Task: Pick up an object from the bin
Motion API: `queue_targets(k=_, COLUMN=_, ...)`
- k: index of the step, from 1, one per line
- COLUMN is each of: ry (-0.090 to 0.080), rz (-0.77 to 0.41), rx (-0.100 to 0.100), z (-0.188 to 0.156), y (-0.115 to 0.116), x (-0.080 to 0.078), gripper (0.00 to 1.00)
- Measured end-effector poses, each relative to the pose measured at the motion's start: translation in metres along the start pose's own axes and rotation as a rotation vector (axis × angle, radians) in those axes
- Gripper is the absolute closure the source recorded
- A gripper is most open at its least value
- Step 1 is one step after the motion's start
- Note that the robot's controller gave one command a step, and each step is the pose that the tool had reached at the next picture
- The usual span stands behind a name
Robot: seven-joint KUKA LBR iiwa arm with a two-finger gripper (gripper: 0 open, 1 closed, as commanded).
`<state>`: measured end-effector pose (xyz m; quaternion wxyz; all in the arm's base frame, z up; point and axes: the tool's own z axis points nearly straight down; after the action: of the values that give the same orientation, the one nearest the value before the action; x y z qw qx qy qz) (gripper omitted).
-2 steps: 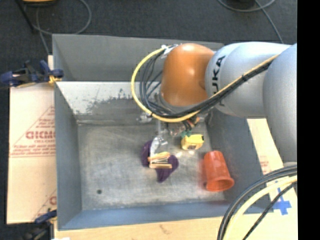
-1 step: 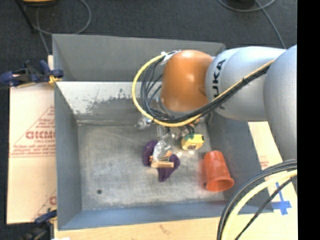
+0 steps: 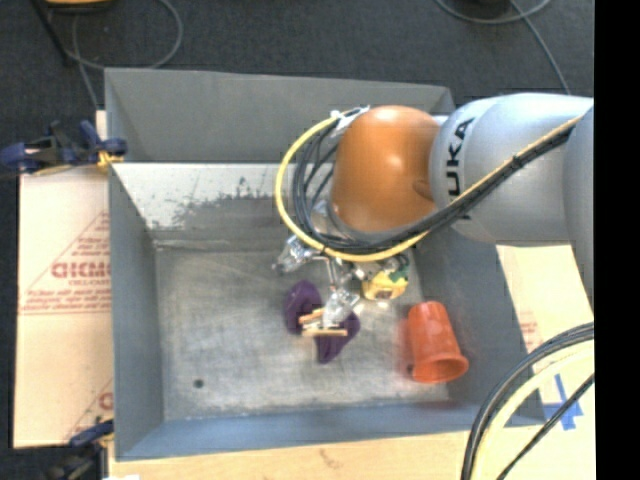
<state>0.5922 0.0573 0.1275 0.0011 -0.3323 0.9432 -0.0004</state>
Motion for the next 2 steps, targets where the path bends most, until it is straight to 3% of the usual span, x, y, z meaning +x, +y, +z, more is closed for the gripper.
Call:
queue_targets(k=1, ry=-0.005, rz=-0.101, rx=0.001, z=0.0242, y=0.0038, x=0.0108, gripper=0.00)
queue_targets(k=2, ry=0.015, rz=-0.102, rx=-0.005, z=0.0241, y=0.0027, x=0.0149, gripper=1.00)
